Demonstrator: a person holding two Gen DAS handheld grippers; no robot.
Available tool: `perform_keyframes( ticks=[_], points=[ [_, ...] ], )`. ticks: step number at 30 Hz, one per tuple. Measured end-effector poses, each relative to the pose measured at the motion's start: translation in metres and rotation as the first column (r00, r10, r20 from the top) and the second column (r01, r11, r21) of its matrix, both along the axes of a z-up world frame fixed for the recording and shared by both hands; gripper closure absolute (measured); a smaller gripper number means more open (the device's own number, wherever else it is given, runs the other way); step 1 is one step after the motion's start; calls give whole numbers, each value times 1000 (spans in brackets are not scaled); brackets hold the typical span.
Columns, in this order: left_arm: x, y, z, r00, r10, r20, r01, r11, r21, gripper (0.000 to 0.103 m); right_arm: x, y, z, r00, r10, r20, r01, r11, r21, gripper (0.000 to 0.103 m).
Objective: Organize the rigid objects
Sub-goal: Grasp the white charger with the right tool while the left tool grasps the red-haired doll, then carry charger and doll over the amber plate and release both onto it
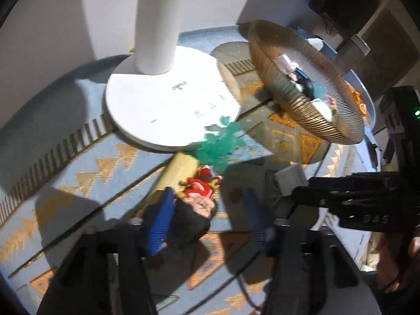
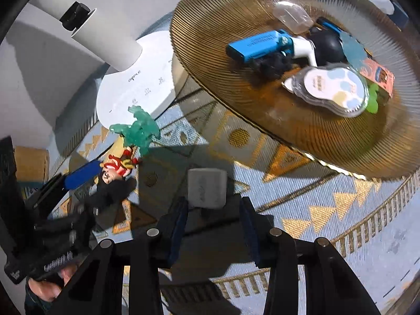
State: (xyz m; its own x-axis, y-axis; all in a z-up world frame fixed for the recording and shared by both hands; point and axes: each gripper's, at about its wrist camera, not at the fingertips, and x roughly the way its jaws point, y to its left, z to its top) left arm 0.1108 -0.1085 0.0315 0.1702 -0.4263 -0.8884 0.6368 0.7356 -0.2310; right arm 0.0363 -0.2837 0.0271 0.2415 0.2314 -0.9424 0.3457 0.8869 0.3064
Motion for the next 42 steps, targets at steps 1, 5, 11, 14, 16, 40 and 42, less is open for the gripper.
perform_keyframes(
  ticks=[1, 5, 11, 14, 16, 40, 42],
  points=[
    [-4, -2, 1, 1000, -13, -1, 13, 1000, -6, 57, -1, -1, -1, 1000, 2, 1, -2, 1000, 3, 63],
    [-12, -7, -8, 999, -29, -15, 30, 999, 32, 57, -2, -5, -1, 1000, 9, 11, -9, 1000, 5, 63],
    [-10, -10, -18, 1000, 13, 9, -14, 997, 71, 57, 7, 4, -7, 999, 35, 4, -34, 999, -41, 63],
    [-16, -15, -18, 997, 20, 68, -28, 992, 125, 69, 12, 13, -6, 997, 76, 11, -75, 992, -99, 63],
    [-15, -11, -17, 996, 50, 71, -58, 990, 127, 75, 16, 23, -6, 993, 120, 14, -116, 978, -173, 63],
    [-107, 14, 152, 954, 263, 145, -218, 938, -271, 75, -57, -70, 208, 845, 208, 493, -92, 964, -249, 76],
    [-108, 0, 165, 953, 251, 171, -194, 936, -295, 75, -68, -93, 225, 832, 180, 524, -43, 964, -263, 76]
  ],
)
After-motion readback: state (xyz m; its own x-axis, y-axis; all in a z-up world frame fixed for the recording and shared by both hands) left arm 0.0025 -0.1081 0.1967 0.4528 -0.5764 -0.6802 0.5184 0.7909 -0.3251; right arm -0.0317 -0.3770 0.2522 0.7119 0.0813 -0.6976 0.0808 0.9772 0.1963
